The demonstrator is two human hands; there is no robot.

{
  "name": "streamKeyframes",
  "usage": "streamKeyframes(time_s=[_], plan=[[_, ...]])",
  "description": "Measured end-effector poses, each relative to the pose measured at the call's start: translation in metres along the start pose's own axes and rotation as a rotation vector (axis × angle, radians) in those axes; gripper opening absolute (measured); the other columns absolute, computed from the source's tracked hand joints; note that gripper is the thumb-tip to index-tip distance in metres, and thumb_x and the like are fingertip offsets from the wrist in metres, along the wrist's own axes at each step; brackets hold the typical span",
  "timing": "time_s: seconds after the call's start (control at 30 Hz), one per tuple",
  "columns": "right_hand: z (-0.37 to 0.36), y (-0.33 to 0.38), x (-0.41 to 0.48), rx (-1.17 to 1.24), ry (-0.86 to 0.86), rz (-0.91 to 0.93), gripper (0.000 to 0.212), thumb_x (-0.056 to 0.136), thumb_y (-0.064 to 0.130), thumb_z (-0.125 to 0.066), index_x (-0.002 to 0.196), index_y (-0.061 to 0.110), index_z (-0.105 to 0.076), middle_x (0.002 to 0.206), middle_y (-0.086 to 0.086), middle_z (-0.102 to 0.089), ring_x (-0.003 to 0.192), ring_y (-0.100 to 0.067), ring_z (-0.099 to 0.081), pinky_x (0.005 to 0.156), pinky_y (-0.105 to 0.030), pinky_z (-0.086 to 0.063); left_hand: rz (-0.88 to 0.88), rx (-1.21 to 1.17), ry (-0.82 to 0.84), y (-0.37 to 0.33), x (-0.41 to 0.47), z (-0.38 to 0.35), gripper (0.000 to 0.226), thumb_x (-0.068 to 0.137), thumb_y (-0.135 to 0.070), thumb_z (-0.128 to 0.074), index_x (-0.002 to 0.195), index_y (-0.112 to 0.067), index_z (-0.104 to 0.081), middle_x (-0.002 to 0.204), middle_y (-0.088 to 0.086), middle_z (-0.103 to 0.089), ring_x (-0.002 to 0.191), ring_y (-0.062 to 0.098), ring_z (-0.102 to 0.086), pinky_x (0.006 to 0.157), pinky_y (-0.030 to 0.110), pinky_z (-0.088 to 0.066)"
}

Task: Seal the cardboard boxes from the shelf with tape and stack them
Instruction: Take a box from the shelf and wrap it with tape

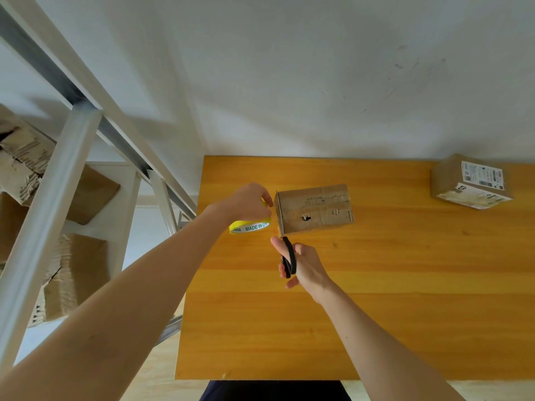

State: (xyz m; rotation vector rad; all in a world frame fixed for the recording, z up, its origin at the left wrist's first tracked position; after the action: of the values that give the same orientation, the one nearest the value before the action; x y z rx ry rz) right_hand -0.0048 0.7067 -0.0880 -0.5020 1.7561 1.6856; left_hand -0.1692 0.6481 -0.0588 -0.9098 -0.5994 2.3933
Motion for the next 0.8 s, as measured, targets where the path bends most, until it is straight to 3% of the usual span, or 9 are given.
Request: streamKeyframes(time_s=[0.27, 0.37, 0.53, 0.63, 0.8], plan=[[0.005, 0.005, 0.004, 0.008, -0.093, 0.082, 0.049, 0.082, 0.047, -0.072, 0.089, 0.001, -0.055, 0.052, -0.007, -0.055, 0.038, -0.012, -0.045, 0.037, -0.02, -0.031, 0.05, 0.007, -0.025, 0.004, 0.005, 0.002, 0.027, 0.078, -0.014, -0.063, 0.105, -0.014, -0.069, 0.078, -0.014, -0.049, 0.07, 0.0, -0.046, 0.053, 0.016, -0.035], [0.009, 0.005, 0.006, -0.016, -0.136, 0.131, 0.046, 0.082, 0.045, -0.074, 0.081, 0.002, -0.055, 0.049, -0.006, -0.056, 0.039, -0.011, -0.049, 0.042, -0.014, -0.036, 0.047, 0.007, -0.034, 0.005, 0.005, 0.003, 0.027, 0.077, -0.016, -0.063, 0.104, -0.015, -0.069, 0.077, -0.017, -0.048, 0.07, 0.0, -0.046, 0.053, 0.017, -0.034], [0.011, 0.007, 0.011, -0.097, -0.161, 0.182, 0.048, 0.08, 0.046, -0.075, 0.067, 0.007, -0.049, 0.046, -0.004, -0.057, 0.041, -0.015, -0.053, 0.06, -0.027, -0.048, 0.059, 0.022, -0.051, 0.006, 0.003, 0.007, 0.026, 0.078, -0.015, -0.063, 0.104, -0.014, -0.068, 0.078, -0.014, -0.049, 0.069, 0.002, -0.046, 0.052, 0.017, -0.034], [0.013, 0.008, 0.011, -0.13, -0.174, 0.183, 0.049, 0.079, 0.047, -0.076, 0.064, 0.009, -0.049, 0.046, -0.005, -0.058, 0.042, -0.014, -0.053, 0.063, -0.029, -0.049, 0.055, 0.092, -0.072, 0.001, -0.002, 0.012, 0.029, 0.077, -0.015, -0.063, 0.106, -0.016, -0.065, 0.085, -0.008, -0.055, 0.074, 0.008, -0.051, 0.054, 0.019, -0.037], [0.02, -0.006, 0.01, -0.037, -0.172, 0.091, 0.055, 0.076, 0.053, -0.076, 0.066, 0.01, -0.044, 0.057, -0.013, -0.054, 0.044, -0.015, -0.05, 0.051, -0.024, -0.039, 0.07, 0.391, -0.082, -0.006, -0.009, 0.017, 0.035, 0.078, -0.014, -0.062, 0.113, -0.014, -0.059, 0.102, 0.001, -0.061, 0.093, 0.023, -0.058, 0.072, 0.032, -0.052]])
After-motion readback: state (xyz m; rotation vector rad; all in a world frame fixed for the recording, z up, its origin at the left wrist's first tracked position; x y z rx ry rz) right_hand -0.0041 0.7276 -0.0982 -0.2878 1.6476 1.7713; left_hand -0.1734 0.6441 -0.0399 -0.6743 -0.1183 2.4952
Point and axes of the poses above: each hand's wrist, its own x-axis towards the middle knuckle, its own z-axis out of the back of the hand, y = z × x, the point moved 9 cm from there along x, towards the middle knuckle
